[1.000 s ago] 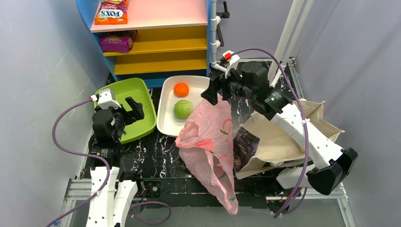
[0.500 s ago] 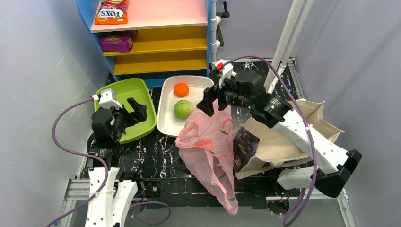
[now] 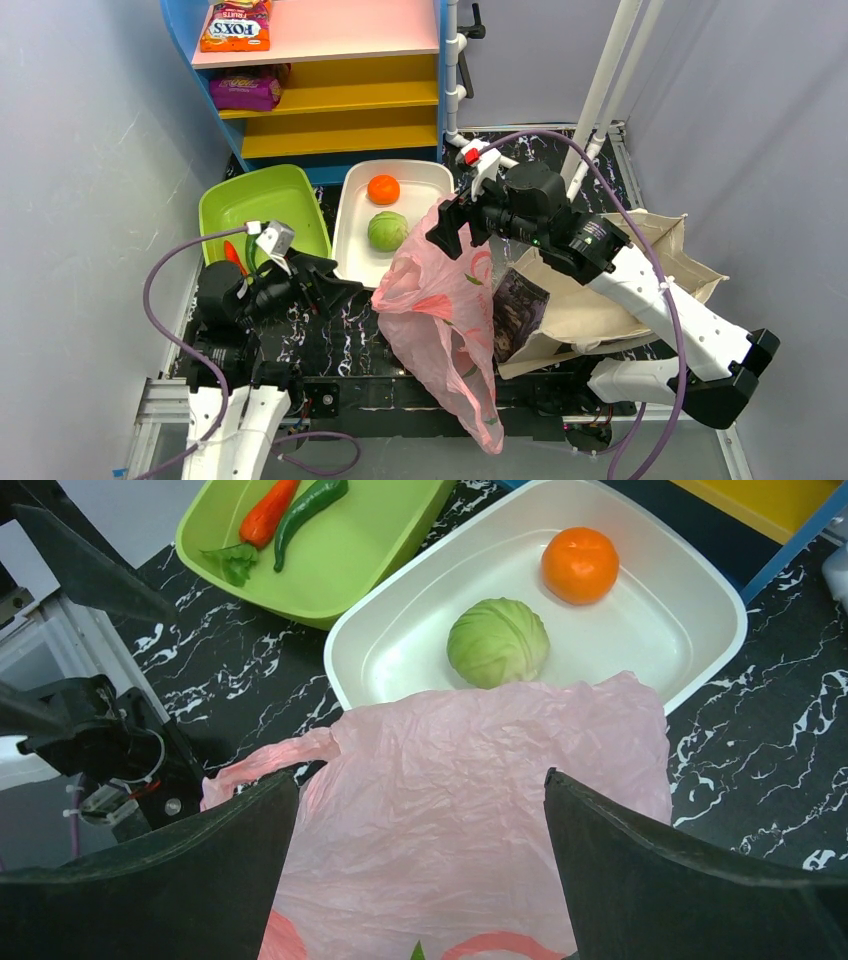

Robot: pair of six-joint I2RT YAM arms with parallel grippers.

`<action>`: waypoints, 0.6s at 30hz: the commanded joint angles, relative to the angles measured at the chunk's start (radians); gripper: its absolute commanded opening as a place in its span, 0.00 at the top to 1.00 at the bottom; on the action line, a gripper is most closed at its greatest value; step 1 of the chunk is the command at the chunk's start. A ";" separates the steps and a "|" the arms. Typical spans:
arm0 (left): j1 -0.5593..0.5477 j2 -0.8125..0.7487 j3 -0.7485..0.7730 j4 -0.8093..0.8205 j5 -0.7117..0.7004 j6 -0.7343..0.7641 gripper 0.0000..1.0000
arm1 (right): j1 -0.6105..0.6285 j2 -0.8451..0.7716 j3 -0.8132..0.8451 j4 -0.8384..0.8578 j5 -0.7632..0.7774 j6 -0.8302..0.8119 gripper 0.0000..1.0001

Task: Place the food into the grocery bag and tie it

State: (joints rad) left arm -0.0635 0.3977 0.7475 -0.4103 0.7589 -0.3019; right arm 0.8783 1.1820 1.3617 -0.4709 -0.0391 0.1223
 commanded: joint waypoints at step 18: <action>-0.473 0.375 0.175 -0.165 -0.015 0.349 0.16 | 0.003 -0.054 -0.049 0.018 -0.020 -0.041 0.00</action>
State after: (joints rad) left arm -0.4980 0.7517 0.8860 -0.5072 0.8093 -0.0216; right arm 0.8783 1.1595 1.3159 -0.4736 -0.0662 0.1062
